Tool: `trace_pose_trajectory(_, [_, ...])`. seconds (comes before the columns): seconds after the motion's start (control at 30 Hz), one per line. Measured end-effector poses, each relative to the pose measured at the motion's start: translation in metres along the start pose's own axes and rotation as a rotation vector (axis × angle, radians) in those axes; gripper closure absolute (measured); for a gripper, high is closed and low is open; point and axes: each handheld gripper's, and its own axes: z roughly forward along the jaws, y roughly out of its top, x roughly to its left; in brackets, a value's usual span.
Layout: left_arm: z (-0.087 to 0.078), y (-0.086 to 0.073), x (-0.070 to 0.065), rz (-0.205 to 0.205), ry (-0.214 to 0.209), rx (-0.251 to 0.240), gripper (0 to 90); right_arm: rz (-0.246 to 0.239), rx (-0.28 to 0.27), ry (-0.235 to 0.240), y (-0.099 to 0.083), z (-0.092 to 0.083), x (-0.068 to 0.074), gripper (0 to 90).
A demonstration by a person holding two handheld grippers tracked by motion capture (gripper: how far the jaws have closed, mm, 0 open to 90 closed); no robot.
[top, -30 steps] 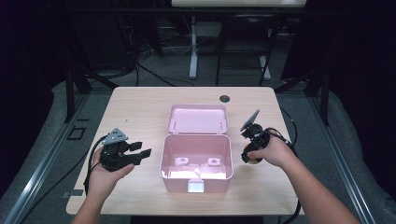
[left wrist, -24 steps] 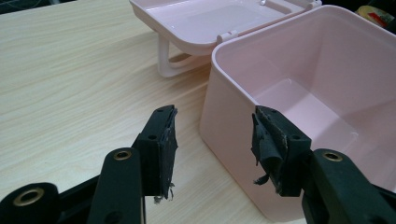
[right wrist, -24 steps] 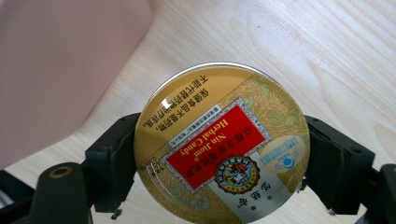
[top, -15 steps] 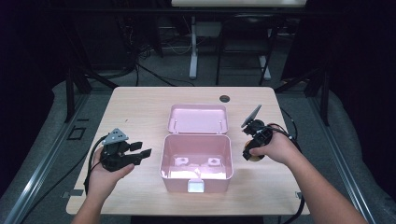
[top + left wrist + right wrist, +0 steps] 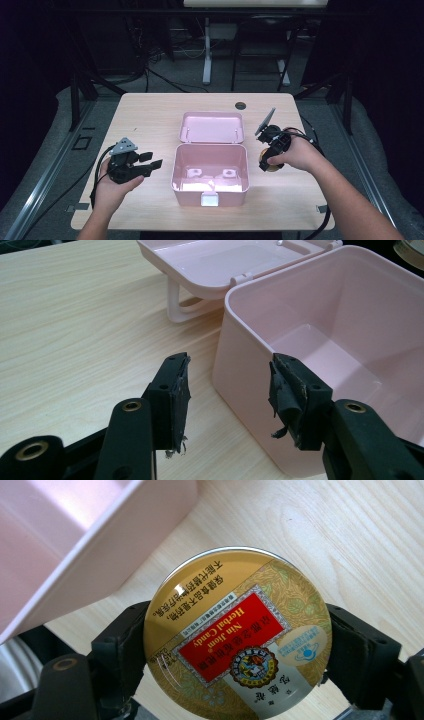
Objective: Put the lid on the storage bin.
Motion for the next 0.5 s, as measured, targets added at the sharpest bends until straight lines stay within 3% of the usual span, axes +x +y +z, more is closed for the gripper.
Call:
trace_pose_trajectory(0.1, [-0.001, 0.000, 0.000, 0.004, -0.003, 0.002, 49.9, -0.017, 0.009, 0.002, 0.001, -0.002, 0.002, 19.9])
trace_pose_trajectory(0.3, [-0.001, 0.000, 0.001, 0.004, -0.004, 0.002, 49.9, -0.098, 0.042, 0.023, 0.006, -0.009, 0.005, 19.9])
trace_pose_trajectory(0.5, [-0.001, 0.001, 0.001, 0.004, -0.004, 0.001, 49.9, -0.118, 0.082, 0.016, 0.009, -0.013, 0.008, 19.9])
